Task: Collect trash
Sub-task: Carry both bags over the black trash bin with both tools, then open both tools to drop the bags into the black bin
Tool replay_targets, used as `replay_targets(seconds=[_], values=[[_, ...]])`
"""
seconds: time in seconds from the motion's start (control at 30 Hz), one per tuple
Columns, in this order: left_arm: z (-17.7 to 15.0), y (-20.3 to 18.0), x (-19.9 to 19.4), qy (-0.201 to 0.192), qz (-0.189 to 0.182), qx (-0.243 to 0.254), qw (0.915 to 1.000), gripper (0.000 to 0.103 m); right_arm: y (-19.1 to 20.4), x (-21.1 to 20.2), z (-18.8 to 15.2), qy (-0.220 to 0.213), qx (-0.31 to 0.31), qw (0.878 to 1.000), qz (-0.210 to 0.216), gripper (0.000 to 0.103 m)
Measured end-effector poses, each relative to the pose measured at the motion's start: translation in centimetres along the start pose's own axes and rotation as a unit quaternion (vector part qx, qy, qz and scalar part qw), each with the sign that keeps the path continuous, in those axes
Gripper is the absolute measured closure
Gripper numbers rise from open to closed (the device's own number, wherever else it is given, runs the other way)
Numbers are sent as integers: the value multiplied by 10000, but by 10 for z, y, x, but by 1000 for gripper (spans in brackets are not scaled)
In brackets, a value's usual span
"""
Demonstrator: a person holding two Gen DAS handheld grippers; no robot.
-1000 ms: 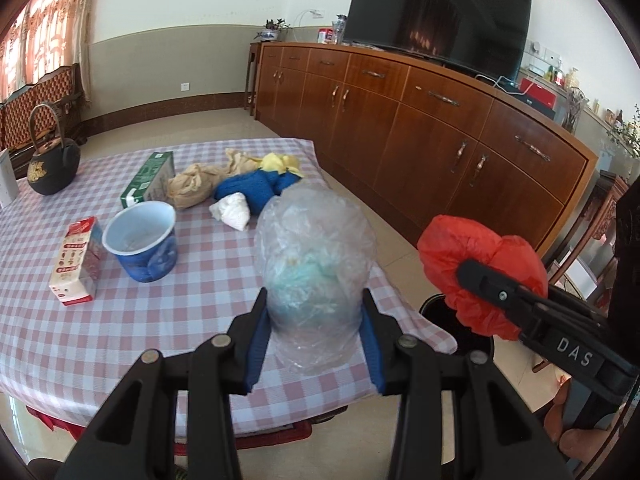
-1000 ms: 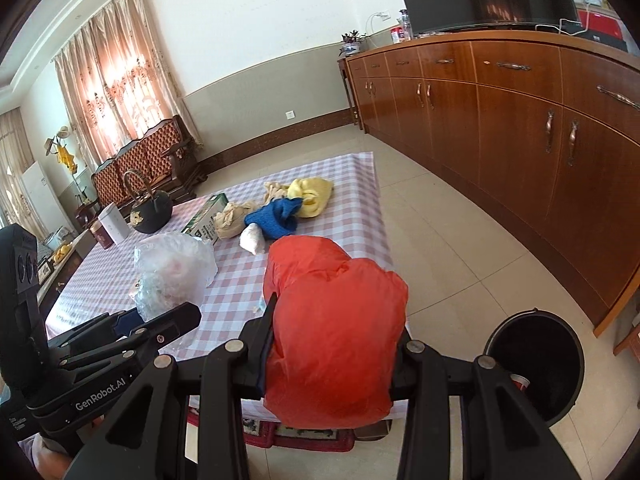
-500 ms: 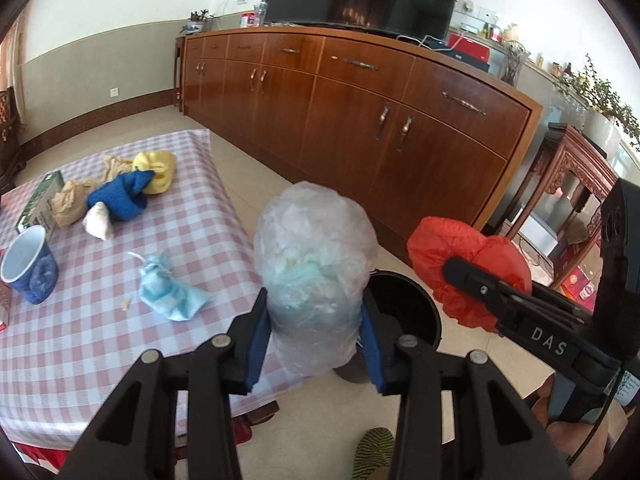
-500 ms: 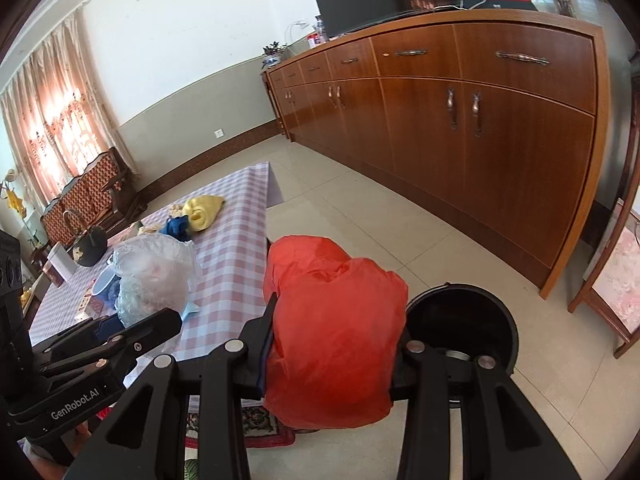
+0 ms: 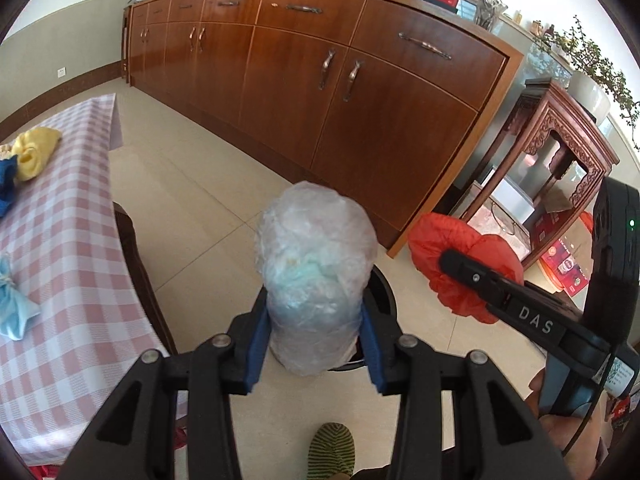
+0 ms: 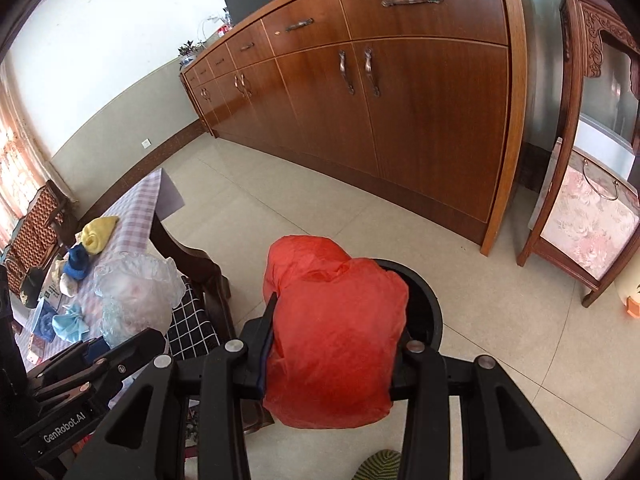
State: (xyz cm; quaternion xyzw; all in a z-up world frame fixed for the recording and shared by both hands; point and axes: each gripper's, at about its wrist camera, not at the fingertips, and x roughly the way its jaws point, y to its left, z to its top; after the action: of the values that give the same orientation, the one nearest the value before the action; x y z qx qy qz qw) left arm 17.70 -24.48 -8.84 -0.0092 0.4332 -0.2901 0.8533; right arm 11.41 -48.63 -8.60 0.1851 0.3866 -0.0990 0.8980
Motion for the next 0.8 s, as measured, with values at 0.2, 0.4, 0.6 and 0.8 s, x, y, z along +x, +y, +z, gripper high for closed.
replay_targets(seconds=[0.2, 0.4, 0.6, 0.8], values=[[2, -10, 44, 270, 19, 9, 9996, 60, -24, 50, 7, 408, 135, 9989, -184, 61], [5, -11, 75, 486, 51, -19, 9988, 60, -41, 97, 7, 880, 257, 9953, -302, 61], [8, -12, 104, 675, 51, -61, 9977, 60, -48, 135, 7, 1142, 216, 9924, -416, 47], [11, -17, 128, 770, 84, 1, 9970, 56, -60, 142, 13, 1015, 398, 9916, -692, 30]])
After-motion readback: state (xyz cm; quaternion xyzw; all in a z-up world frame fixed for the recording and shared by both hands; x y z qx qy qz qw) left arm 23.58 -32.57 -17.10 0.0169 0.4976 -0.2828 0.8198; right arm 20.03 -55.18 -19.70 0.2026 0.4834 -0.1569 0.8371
